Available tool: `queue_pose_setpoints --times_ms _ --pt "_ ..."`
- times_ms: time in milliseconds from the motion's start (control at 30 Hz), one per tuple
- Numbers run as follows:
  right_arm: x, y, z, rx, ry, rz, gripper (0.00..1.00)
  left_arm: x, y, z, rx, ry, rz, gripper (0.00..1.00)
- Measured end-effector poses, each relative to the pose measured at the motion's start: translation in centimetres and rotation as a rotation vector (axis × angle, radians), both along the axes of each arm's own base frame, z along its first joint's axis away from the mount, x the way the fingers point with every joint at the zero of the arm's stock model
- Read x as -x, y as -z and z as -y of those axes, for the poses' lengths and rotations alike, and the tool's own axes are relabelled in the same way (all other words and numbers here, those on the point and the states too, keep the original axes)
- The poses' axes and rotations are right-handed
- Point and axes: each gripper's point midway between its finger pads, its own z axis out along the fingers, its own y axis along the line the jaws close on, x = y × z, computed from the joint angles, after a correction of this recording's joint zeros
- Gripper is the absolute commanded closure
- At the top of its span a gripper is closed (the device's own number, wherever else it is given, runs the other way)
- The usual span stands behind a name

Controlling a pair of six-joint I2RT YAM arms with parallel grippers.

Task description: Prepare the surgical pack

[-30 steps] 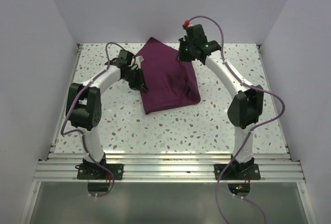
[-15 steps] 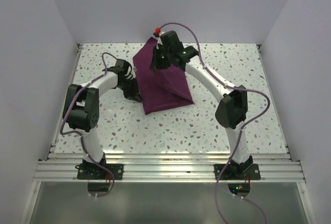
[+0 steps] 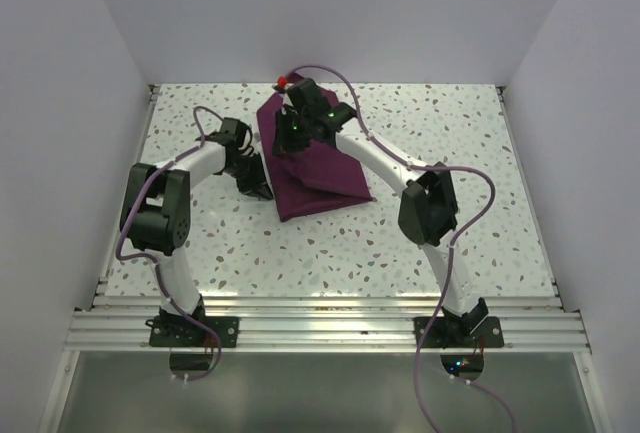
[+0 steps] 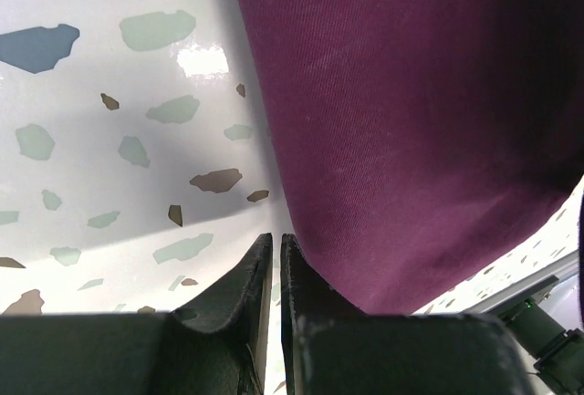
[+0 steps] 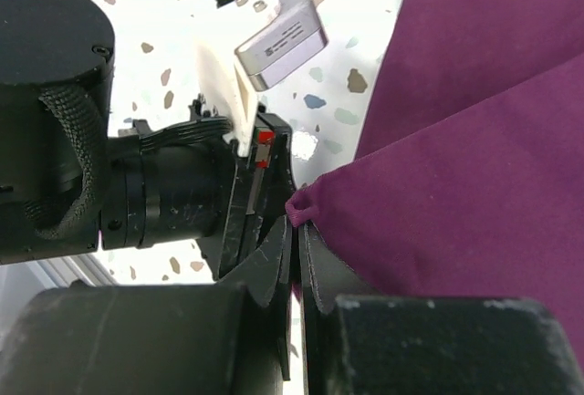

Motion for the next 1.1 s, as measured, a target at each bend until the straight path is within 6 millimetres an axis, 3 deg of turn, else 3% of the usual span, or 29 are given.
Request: queue_pose_setpoints --times_ms 533,900,967,1000,1100 --pt "1.5 0.8 -2.2 -0.029 -0.045 -0.029 1.00 -0.1 0.1 -0.4 -0.001 -0.014 0.004 0.85" --pt "1.9 7.1 -3.2 0.001 -0.048 -0.146 0.99 -0.4 -1.2 -3.6 -0.049 -0.091 0.032 0.81" --pt "2.1 7.4 -3.3 -0.001 -0.049 -0.158 0.90 -0.4 -1.1 -4.2 -0.054 -0.107 0.029 0.81" --pt "2.2 7.5 -3.3 -0.003 -0.050 -0.165 0.74 -0.5 -1.1 -4.7 -0.057 -0.118 0.026 0.80" --pt "2.4 7.4 -3.5 -0.011 -0.055 -0.175 0.57 -0.6 -1.0 -5.9 -0.063 -0.144 0.019 0.74"
